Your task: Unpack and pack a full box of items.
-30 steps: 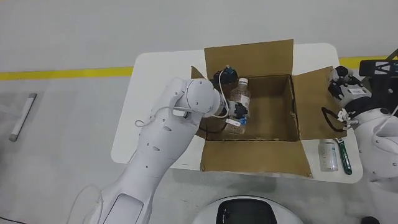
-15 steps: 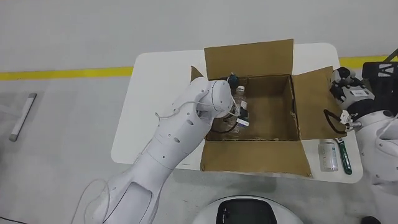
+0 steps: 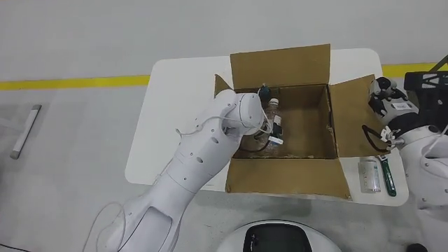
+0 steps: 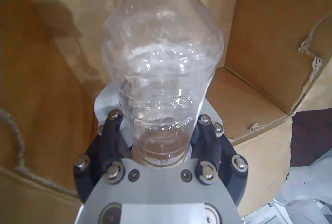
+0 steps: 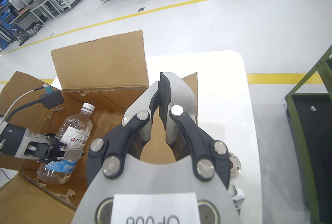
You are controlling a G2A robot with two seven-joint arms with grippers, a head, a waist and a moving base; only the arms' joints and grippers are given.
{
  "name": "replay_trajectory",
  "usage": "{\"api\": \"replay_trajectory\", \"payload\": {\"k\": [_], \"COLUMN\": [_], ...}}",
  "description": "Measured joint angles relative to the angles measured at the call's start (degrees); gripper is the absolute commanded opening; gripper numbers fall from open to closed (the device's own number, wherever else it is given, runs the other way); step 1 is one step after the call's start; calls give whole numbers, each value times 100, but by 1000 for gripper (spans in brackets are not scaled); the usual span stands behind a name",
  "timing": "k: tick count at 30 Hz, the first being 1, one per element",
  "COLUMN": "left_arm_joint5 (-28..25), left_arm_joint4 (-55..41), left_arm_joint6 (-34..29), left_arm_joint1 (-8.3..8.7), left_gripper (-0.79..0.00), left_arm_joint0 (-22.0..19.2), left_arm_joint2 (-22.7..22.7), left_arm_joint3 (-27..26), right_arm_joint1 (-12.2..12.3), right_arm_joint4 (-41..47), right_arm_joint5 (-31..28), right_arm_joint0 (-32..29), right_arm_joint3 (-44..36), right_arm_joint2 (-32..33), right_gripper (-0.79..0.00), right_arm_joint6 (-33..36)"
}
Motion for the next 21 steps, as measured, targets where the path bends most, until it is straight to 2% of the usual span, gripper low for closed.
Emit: {"api": "replay_trajectory", "payload": {"k": [3, 8, 20, 21], "left_arm_joint5": [-18, 240, 611, 629], "left_arm_joint4": [21, 352, -162, -169], "left_arm_joint6": [30, 164, 532, 550], "left_arm_joint1": [-43, -174, -617, -654], "left_gripper": [-785, -785, -785, -696], "left_arm_joint0": [11, -96, -510, -544], "left_arm_joint2": [113, 460, 809, 854], "left_arm_joint3": [1, 322, 1731, 1833], "right_arm_joint1": [5, 13, 30, 32], "right_arm_joint4": [-7, -9, 31, 31], "right_arm_joint5": [5, 19, 31, 29], "right_arm_joint0": [-16, -28, -39, -37], "right_arm_joint3": [-1, -13, 6, 10], "right_arm_joint2": [1, 28, 49, 47], "right_gripper": [-785, -785, -785, -785], "right_arm_joint6": [-2, -11, -37, -43]}}
